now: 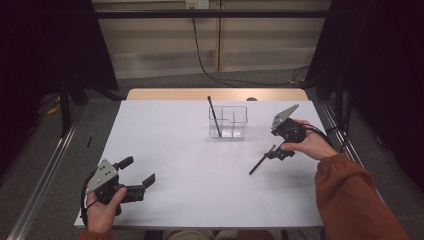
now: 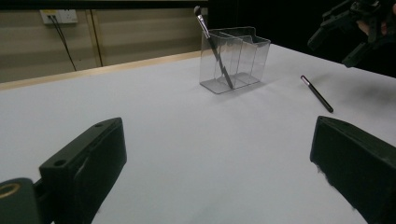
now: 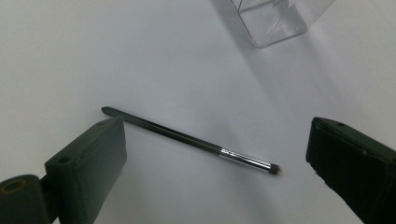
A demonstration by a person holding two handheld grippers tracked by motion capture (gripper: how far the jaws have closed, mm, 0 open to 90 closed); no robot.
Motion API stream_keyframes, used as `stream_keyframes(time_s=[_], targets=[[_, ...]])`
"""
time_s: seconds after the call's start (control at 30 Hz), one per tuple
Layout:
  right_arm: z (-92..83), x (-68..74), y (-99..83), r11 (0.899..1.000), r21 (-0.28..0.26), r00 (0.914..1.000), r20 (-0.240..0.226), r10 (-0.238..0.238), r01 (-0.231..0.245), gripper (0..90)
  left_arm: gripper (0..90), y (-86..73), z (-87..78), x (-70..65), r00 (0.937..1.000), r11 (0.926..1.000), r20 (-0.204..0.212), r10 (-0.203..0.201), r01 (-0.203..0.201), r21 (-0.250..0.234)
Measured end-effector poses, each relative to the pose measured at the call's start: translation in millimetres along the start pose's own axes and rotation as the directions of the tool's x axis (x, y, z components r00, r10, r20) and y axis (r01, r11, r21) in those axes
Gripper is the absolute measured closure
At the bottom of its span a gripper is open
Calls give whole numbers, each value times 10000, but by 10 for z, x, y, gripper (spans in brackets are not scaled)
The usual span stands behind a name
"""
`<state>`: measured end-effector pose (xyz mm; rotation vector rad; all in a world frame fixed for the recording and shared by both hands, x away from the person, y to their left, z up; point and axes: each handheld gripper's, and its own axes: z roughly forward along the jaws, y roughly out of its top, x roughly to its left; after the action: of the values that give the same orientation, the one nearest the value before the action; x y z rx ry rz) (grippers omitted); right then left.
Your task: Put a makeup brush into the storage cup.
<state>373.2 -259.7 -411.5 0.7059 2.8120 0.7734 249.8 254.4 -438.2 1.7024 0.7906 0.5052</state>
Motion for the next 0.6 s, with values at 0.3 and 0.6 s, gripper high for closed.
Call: stream_keyframes(time_s=[0.3,0.6], targets=[[177,-8,42,9932,933,9970,-381,-667,700,66,37,-1,7,-1,10000,10000,-1,54,-54,50],[313,-48,73,9764,1842,9923,-707,-1013,1128,134,37,-4,14,-4,10000,9999,28,83,-83,58]])
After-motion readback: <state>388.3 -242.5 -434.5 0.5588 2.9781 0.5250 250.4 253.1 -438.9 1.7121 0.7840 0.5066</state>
